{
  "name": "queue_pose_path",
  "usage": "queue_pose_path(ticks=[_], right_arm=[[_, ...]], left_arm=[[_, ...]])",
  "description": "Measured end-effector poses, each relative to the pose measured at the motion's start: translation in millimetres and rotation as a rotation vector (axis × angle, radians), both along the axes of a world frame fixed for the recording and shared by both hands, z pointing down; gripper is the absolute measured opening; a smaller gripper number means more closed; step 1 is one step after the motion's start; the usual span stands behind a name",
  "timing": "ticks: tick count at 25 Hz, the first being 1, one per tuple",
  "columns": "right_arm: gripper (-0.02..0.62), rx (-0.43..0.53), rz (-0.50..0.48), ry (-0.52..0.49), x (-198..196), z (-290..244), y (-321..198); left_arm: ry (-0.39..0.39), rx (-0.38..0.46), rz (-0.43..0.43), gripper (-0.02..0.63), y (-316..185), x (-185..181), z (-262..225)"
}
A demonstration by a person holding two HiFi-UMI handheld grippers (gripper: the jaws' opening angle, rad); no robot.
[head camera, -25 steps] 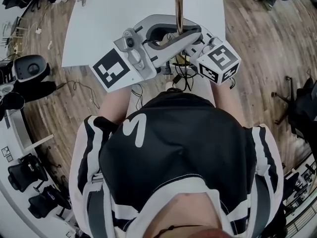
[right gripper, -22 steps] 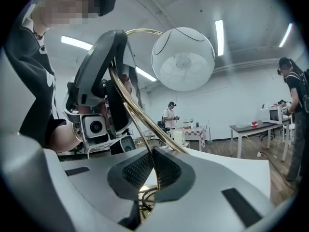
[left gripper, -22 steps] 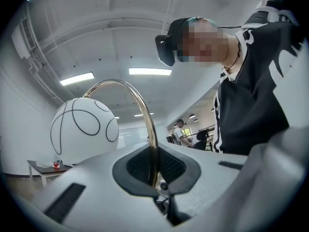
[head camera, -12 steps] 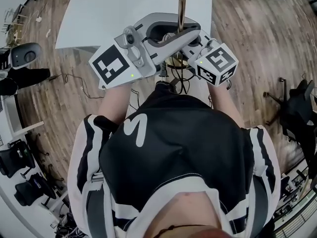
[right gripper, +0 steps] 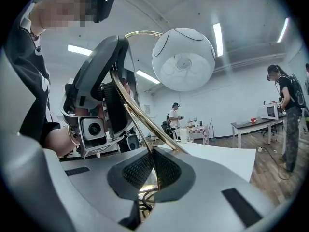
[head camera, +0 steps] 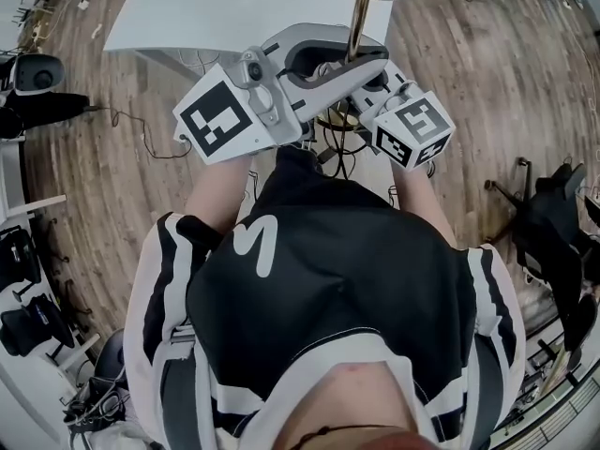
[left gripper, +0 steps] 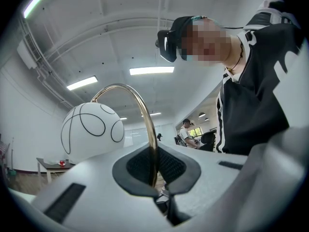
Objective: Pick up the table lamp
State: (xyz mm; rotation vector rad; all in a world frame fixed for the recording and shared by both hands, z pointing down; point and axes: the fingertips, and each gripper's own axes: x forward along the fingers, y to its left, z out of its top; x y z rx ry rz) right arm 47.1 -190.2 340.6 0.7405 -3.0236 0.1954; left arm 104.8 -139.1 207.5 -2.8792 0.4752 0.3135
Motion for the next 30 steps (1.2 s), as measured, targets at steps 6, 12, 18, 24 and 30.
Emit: queue_pose_path(ticks=[6, 12, 18, 24, 30], right_arm=[[0.015, -0.009, -0.003, -0.014, 11.1, 3.6, 17.7], [0.015, 0.001, -0.022, -0.016, 19.0, -0.6, 34.3], [0.015, -0.005, -0.024, -0.023, 21.8, 4.1, 40.5], [0.015, 0.010, -0.034, -0.026, 13.8, -1.5, 57.7], [0.015, 0.032, -0.027, -0.024, 15.8, -2.4, 69.9]], left_arm=[[-0.018, 0.004, -0.014, 0.005, 17.2, 11.3, 3.8], [-0.022, 0.004, -0.019, 0.005, 33.8, 20.4, 1.7], [-0.050, 0.017, -0.046, 0.005, 38.8, 24.2, 6.5], [-0.027, 0.024, -0.047, 0.005, 57.7, 17.7, -0.3], [-0.032, 0.026, -0.044, 0.005, 72.5, 18.6, 1.3]])
